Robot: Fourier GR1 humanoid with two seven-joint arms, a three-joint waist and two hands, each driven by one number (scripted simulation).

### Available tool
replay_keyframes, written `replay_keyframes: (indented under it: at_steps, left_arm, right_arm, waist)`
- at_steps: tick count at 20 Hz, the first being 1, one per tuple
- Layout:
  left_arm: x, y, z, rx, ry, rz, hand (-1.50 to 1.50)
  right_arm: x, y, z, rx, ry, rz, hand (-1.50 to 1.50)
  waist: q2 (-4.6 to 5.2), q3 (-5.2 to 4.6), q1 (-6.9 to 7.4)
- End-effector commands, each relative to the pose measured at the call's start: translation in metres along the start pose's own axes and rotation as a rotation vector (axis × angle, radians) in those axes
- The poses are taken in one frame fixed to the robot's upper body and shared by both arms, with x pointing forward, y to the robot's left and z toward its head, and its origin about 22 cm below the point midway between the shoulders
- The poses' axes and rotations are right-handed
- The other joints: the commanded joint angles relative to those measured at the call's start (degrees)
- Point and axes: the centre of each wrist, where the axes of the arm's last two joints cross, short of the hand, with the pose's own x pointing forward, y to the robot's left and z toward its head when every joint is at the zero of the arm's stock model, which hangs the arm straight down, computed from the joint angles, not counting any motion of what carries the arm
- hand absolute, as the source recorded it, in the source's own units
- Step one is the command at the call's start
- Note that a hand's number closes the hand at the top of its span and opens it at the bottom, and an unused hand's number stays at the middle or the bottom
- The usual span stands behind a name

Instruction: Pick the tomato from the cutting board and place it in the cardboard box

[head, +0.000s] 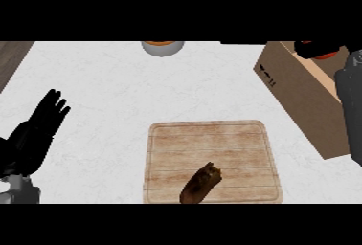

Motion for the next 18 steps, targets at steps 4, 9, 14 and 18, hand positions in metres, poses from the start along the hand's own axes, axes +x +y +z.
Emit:
replay_keyframes:
  at_steps: [4,9,14,18]
  left_arm:
    - [0.003,0.012,0.003,-0.006,0.0,-0.009,0.0]
    - [0.006,0.003,0.004,0.006,-0.005,-0.013,0.0]
    - [-0.012,0.011,0.005,0.011,0.006,0.003,0.0]
    - [0.005,0.003,-0.002,0.004,0.005,0.01,0.0]
  right_arm:
    - [-0.04,0.052,-0.008,0.209,0.082,-0.078,1.5]
    - [-0.057,0.076,-0.009,0.289,0.187,-0.053,-1.5]
    - [-0.072,0.08,-0.002,0.241,0.077,-0.169,-1.5]
    - [-0.069,0.064,-0.007,0.016,0.108,-0.431,-1.5]
  waist:
    - [0.2,0.02,0.47]
    - [0.15,0.01,0.47]
    - [-0.1,-0.01,-0.16]
    - [-0.1,0.11,-0.46]
